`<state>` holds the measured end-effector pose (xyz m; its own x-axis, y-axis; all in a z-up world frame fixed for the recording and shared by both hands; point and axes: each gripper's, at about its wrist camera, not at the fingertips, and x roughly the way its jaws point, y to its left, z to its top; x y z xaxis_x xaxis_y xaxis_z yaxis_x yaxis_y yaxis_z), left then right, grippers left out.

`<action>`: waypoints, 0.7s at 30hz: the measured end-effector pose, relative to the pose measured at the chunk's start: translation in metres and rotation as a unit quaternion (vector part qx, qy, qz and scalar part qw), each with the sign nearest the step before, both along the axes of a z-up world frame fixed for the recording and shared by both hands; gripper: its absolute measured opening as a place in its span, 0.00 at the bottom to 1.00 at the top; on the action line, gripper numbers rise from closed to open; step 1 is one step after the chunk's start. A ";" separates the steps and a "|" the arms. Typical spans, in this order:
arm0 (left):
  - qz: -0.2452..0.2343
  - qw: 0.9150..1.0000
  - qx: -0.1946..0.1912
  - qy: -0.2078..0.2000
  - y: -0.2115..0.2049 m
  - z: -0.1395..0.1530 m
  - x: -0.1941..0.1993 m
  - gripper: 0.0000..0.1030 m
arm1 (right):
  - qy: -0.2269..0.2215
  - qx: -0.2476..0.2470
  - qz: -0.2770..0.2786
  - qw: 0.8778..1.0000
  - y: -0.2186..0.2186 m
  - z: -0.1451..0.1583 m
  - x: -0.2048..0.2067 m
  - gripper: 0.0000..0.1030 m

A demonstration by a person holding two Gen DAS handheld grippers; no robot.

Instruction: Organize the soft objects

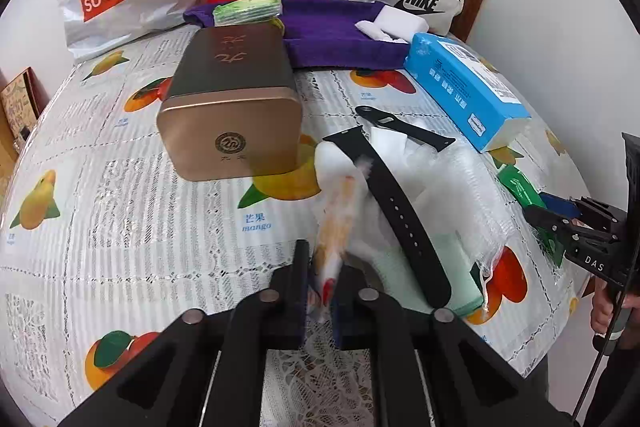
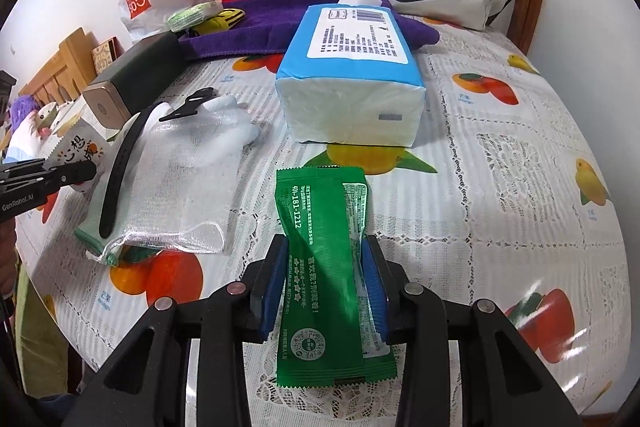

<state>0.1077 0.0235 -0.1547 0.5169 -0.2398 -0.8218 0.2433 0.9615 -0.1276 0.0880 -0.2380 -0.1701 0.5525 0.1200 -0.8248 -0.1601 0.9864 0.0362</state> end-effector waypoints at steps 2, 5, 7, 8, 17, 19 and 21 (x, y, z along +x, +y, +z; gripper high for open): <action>0.012 1.000 -0.002 0.002 0.005 0.001 -0.002 0.06 | 0.000 0.000 0.001 1.000 -0.001 0.001 -0.002 0.32; 0.023 1.000 0.001 -0.002 0.009 0.005 -0.005 0.06 | -0.004 0.008 -0.004 1.000 -0.004 0.005 -0.004 0.30; 0.028 1.000 0.000 -0.003 0.011 0.008 -0.007 0.06 | -0.008 0.015 -0.006 1.000 -0.006 0.010 -0.006 0.30; 0.031 1.000 -0.003 -0.005 0.013 0.009 -0.008 0.06 | -0.010 0.017 -0.007 1.000 -0.006 0.012 -0.006 0.30; 0.044 0.999 -0.012 -0.021 0.018 0.033 -0.013 0.06 | -0.035 0.027 0.000 0.999 -0.006 0.044 -0.012 0.30; 0.044 0.999 -0.015 -0.024 0.018 0.039 -0.012 0.06 | -0.043 0.037 0.006 0.998 -0.005 0.053 -0.011 0.30; 0.047 0.998 -0.013 -0.028 0.017 0.045 -0.010 0.06 | -0.048 0.049 0.012 0.998 -0.004 0.060 -0.010 0.30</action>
<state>0.0973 0.0402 -0.1096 0.5835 -0.2096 -0.7846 0.1602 0.9768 -0.1418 0.0785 -0.2424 -0.1103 0.6245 0.2114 -0.7518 -0.1912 0.9748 0.1153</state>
